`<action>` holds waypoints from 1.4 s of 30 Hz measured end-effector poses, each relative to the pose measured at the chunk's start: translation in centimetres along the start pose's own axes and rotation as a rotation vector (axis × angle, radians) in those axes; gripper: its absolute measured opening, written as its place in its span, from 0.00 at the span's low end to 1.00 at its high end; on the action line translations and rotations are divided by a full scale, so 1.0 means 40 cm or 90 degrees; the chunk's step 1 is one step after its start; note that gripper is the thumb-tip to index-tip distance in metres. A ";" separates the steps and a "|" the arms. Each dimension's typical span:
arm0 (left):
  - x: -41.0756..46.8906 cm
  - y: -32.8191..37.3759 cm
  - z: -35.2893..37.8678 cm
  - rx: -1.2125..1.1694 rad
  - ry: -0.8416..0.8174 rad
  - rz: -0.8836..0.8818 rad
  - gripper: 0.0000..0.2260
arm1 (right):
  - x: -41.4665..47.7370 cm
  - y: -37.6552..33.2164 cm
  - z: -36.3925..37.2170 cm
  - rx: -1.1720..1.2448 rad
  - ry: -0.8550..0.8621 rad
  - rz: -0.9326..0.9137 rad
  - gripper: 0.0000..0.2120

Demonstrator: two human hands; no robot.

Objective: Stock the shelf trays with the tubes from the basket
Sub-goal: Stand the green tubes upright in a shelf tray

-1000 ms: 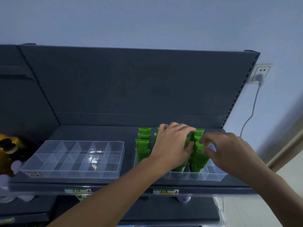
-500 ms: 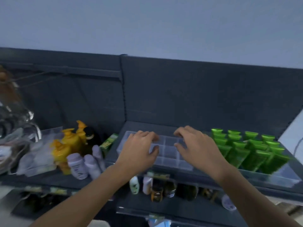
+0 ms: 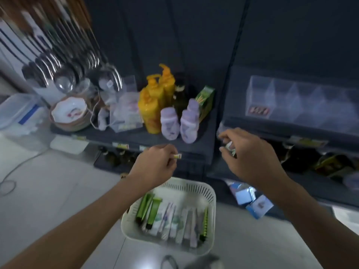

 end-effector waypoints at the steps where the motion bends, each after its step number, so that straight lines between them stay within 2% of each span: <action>1: -0.020 -0.049 0.051 -0.010 -0.025 -0.029 0.08 | -0.013 -0.003 0.066 0.003 -0.036 0.018 0.11; 5: -0.091 -0.221 0.281 -0.003 -0.123 -0.096 0.08 | -0.081 0.005 0.345 0.042 -0.178 0.068 0.11; 9: -0.150 -0.380 0.533 0.020 -0.226 -0.149 0.13 | -0.162 0.028 0.634 0.043 -0.299 0.100 0.12; 12: -0.177 -0.441 0.698 0.081 -0.299 -0.119 0.20 | -0.221 0.053 0.832 0.008 -0.353 0.129 0.13; 15: -0.195 -0.488 0.825 0.207 -0.371 -0.044 0.22 | -0.287 0.086 1.005 -0.096 -0.448 0.150 0.17; 21: -0.221 -0.554 0.938 0.363 -0.424 0.051 0.21 | -0.368 0.165 1.164 -0.381 -0.658 0.089 0.39; 24: -0.229 -0.565 0.936 0.371 -0.415 0.061 0.19 | -0.389 0.173 1.184 -0.426 -0.644 0.040 0.30; 29: -0.222 -0.553 0.909 0.376 -0.366 0.095 0.16 | -0.371 0.155 1.172 -0.439 -0.649 0.106 0.27; 32: -0.224 -0.533 0.888 0.366 -0.363 0.116 0.17 | -0.336 0.135 1.137 -0.312 -0.580 0.184 0.18; 36: -0.236 -0.497 0.838 0.286 -0.397 0.058 0.17 | -0.305 0.107 1.074 -0.188 -0.512 0.249 0.07; 39: -0.248 -0.440 0.761 0.259 -0.417 0.050 0.17 | -0.309 0.085 1.007 -0.150 -0.458 0.254 0.05; 42: -0.245 -0.373 0.663 0.281 -0.356 0.078 0.18 | -0.308 0.060 0.914 -0.069 -0.403 0.258 0.05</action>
Point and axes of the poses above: each hand's wrist, its own x-axis towards the middle knuckle, its own z-axis out of the palm, y = z × x, the point moved 5 cm from there along x, towards the middle knuckle, and after that the axes turned 5 degrees about y, right-handed, at the moved point
